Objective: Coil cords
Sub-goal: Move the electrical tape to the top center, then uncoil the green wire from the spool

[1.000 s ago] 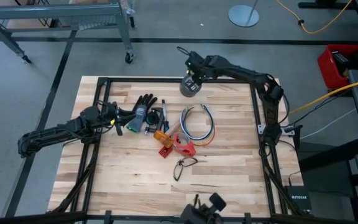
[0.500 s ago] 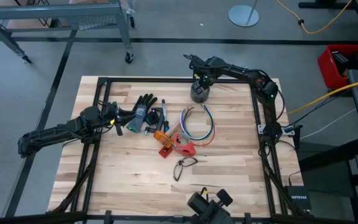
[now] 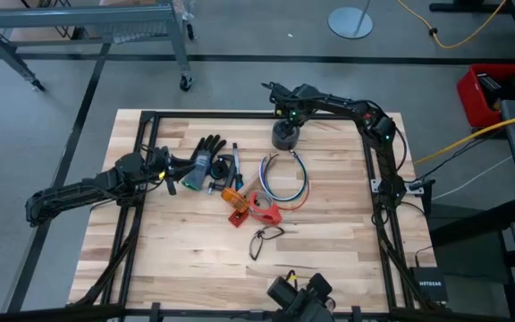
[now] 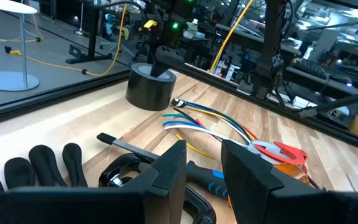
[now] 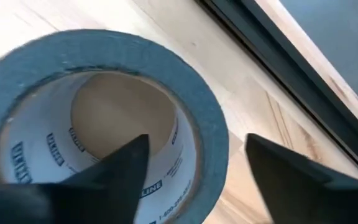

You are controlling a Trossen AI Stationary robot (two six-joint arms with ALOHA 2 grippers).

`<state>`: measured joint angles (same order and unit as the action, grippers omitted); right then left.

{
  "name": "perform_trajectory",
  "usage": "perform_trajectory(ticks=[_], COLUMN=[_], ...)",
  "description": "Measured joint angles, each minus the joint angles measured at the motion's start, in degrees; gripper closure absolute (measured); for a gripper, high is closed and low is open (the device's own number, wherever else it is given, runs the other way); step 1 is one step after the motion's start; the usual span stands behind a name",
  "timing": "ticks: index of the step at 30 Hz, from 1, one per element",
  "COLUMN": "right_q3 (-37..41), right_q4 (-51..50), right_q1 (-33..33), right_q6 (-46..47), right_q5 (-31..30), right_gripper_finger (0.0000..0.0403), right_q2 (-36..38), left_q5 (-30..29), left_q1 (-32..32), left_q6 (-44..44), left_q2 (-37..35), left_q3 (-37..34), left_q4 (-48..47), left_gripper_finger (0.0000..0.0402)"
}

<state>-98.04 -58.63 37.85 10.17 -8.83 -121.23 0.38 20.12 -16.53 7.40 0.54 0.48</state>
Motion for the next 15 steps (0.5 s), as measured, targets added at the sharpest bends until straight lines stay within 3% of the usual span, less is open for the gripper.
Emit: perform_trajectory(ticks=[6, 15], right_q3=[0.0, -2.46], right_q4=[-2.0, -9.09], right_q1=[0.07, 0.04], right_q6=[0.07, 0.03], right_q5=[0.91, 2.44], right_gripper_finger=[0.0045, 0.0034], right_q2=[0.0, 0.0], left_q5=[0.0, 0.0], left_q1=[0.02, 0.0], left_q6=[0.0, 0.02], left_q2=[0.0, 0.0], left_q3=[0.0, 0.0], left_q4=[-0.01, -0.01], left_gripper_finger=[0.0309, 0.0309])
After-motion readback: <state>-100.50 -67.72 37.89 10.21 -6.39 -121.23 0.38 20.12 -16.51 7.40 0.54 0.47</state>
